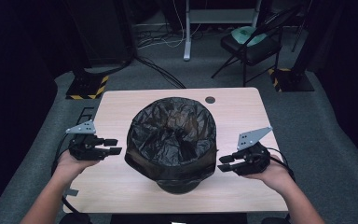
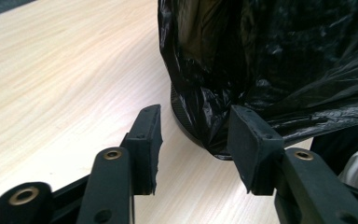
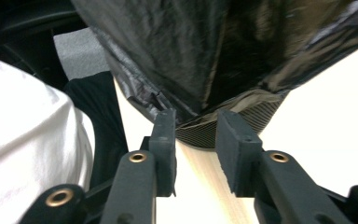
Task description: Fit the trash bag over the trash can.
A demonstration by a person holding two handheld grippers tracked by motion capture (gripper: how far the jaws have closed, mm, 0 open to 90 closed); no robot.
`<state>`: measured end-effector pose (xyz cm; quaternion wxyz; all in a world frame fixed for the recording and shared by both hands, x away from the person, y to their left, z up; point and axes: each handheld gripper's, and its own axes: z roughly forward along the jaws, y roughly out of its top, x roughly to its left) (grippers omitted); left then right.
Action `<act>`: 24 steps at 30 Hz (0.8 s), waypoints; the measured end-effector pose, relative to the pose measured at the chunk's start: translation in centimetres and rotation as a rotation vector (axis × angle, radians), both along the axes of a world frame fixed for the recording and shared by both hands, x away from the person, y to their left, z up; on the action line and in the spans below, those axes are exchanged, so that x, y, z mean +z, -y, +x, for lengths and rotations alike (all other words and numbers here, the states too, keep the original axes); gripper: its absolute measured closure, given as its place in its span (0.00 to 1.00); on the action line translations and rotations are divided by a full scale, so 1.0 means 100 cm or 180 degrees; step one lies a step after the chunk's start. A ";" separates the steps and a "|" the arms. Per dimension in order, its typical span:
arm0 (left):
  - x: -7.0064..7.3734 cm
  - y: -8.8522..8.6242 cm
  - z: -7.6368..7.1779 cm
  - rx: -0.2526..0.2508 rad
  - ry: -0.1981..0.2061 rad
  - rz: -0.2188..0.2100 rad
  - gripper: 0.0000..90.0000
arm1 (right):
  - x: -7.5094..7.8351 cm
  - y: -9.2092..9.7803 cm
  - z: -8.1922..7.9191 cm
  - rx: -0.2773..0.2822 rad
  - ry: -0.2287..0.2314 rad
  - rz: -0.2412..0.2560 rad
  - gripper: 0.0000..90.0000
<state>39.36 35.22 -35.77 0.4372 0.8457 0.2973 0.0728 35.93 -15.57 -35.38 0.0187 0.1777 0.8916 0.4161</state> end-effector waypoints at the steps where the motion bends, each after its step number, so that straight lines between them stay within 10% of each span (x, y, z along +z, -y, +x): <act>1: 0.003 0.000 0.000 0.0003 0.0011 0.0004 0.58 | 0.001 0.001 0.001 -0.0034 0.0002 0.0006 0.71; 12: 0.052 0.018 0.005 0.0034 0.0213 -0.0061 0.44 | 0.010 0.002 0.010 -0.0402 0.0072 0.0163 0.50; 24: 0.100 0.072 0.011 -0.0303 0.0381 0.0077 0.38 | 0.007 -0.009 0.014 -0.0313 0.0073 0.0265 0.46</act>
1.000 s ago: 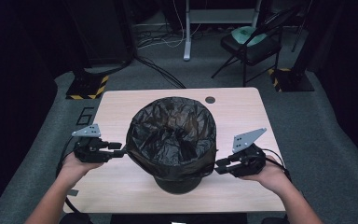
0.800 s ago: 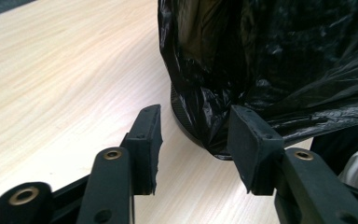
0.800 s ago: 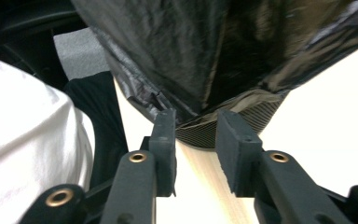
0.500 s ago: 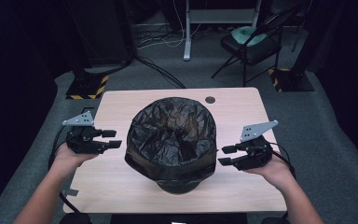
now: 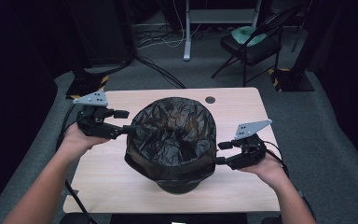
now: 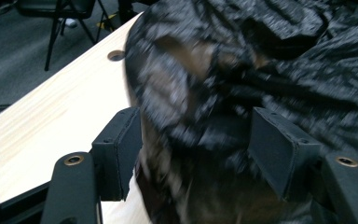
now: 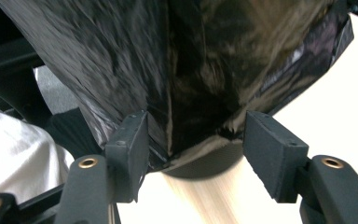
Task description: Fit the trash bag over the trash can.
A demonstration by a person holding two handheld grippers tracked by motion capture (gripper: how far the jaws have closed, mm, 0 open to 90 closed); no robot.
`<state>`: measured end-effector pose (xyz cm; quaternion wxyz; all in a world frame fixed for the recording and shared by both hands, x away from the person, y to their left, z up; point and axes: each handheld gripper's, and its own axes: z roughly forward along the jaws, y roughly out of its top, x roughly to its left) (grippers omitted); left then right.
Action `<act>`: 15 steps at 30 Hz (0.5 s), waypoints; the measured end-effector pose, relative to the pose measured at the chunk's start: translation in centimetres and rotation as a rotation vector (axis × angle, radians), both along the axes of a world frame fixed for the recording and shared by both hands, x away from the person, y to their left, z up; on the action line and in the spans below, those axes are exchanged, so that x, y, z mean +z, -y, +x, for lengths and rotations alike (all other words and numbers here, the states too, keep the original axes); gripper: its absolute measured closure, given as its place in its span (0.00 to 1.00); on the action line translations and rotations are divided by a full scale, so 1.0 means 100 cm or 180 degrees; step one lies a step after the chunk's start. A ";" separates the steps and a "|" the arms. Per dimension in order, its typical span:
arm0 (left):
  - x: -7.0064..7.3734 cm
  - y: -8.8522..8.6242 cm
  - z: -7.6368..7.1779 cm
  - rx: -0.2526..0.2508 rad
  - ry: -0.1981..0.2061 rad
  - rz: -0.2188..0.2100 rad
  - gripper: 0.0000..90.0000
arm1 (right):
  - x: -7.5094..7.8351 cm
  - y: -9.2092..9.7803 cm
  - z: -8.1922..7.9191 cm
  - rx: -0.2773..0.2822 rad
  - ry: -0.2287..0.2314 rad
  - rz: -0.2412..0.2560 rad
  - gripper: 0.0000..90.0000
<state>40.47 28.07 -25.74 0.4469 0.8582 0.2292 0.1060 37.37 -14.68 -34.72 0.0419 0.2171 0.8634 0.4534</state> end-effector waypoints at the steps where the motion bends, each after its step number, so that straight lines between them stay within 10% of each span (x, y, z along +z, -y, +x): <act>1: 0.002 0.005 0.000 -0.0027 -0.0001 0.0015 0.38 | 0.001 0.000 -0.001 0.0021 0.0008 0.0025 0.50; 8: 0.009 0.031 0.004 -0.0174 0.0012 0.0114 0.37 | 0.007 -0.004 -0.014 0.0337 0.0253 0.0140 0.97; 15: 0.016 0.049 0.006 -0.0281 0.0037 0.0192 0.36 | -0.001 -0.003 -0.015 0.0321 0.0291 0.0097 0.99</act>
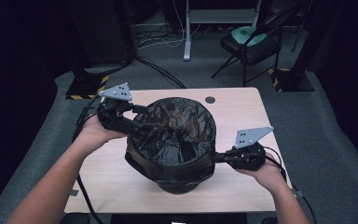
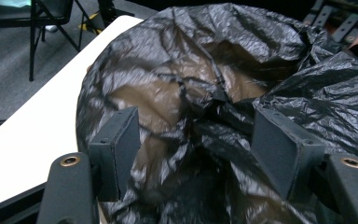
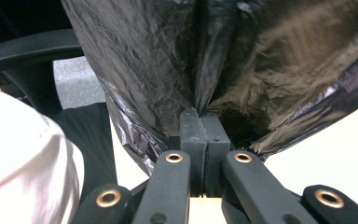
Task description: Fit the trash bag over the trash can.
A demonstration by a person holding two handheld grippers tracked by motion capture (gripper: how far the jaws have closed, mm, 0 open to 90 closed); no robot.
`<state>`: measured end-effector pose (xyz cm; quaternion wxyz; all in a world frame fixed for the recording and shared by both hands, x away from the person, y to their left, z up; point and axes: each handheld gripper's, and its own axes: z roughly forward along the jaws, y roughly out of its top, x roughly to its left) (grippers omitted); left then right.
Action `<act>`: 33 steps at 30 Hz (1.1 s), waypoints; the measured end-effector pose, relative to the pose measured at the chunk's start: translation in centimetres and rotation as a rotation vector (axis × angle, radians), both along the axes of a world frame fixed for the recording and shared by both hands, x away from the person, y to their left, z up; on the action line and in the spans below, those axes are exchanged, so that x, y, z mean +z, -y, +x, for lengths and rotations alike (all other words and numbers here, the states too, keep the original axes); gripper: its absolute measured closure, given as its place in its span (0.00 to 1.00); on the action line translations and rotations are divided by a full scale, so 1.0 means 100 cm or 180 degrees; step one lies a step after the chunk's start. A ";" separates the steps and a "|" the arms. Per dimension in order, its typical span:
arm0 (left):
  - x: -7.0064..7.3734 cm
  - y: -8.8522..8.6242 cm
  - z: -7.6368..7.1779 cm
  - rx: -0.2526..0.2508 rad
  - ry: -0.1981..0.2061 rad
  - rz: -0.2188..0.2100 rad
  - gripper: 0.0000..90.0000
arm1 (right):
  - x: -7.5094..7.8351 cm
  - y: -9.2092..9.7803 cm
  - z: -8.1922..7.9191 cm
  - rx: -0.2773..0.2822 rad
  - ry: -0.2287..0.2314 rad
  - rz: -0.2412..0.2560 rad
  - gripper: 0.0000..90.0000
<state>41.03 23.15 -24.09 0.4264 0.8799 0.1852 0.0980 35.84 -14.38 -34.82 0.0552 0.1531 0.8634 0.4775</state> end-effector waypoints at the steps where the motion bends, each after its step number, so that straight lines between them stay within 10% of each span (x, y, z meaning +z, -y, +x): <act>1: 0.001 0.003 -0.001 -0.0017 0.0013 0.0008 0.36 | -0.002 0.001 0.001 -0.0028 -0.0009 0.0008 0.99; 21: 0.004 0.084 0.012 -0.0513 -0.0091 0.0531 0.37 | 0.022 -0.016 0.008 -0.0109 -0.0283 -0.0417 0.68; 33: -0.008 0.107 0.024 -0.0572 -0.0201 0.0593 0.35 | 0.017 -0.014 0.006 -0.0062 -0.0173 -0.0292 0.91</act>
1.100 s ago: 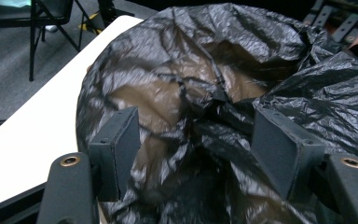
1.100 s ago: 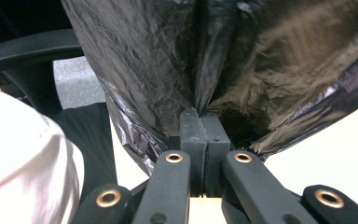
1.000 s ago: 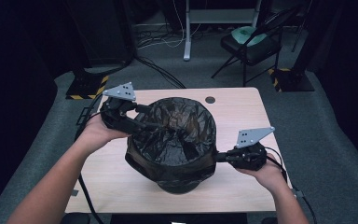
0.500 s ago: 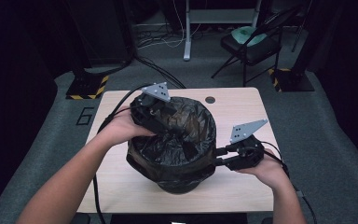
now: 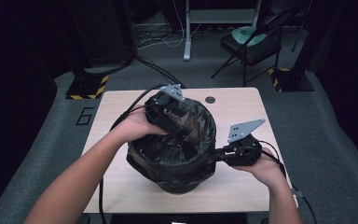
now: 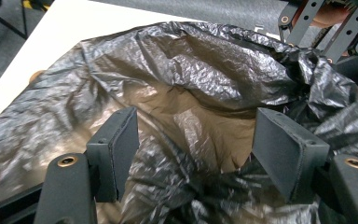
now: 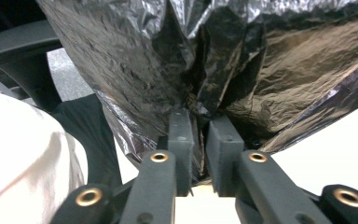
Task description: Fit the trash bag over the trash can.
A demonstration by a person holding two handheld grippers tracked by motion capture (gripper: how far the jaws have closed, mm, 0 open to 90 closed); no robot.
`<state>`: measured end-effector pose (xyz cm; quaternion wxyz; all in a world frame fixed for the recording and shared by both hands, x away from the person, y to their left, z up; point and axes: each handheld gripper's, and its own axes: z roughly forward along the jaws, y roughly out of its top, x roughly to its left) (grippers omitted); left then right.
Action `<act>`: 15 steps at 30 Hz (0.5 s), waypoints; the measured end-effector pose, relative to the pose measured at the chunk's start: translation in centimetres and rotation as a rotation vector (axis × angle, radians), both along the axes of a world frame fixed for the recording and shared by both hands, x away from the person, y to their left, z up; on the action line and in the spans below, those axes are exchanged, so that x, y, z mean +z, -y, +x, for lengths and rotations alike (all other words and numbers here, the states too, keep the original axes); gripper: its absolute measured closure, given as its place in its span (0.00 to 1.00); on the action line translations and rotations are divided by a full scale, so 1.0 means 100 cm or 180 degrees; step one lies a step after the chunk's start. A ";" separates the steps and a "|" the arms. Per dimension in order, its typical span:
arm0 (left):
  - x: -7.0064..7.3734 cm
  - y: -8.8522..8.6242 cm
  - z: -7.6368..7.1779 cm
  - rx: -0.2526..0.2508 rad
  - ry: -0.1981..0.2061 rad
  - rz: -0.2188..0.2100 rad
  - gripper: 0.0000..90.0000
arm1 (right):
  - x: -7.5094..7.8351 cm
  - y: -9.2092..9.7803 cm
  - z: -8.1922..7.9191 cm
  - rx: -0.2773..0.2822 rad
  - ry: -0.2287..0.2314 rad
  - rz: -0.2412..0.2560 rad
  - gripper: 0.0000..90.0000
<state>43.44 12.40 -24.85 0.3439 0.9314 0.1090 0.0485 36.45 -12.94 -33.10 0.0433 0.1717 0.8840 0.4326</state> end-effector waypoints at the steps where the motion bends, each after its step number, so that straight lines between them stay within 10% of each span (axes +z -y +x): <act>1: -0.002 0.003 0.000 -0.0016 -0.0010 0.0019 0.35 | -0.001 0.000 0.000 -0.0003 -0.0004 0.0003 0.93; 6: -0.008 0.014 0.001 -0.0142 -0.0144 0.0020 0.35 | -0.002 0.002 0.001 -0.0013 0.0006 0.0022 0.95; 15: -0.006 0.010 -0.012 -0.0637 0.0020 -0.0124 0.24 | -0.003 0.004 0.002 -0.0044 0.0043 0.0043 0.96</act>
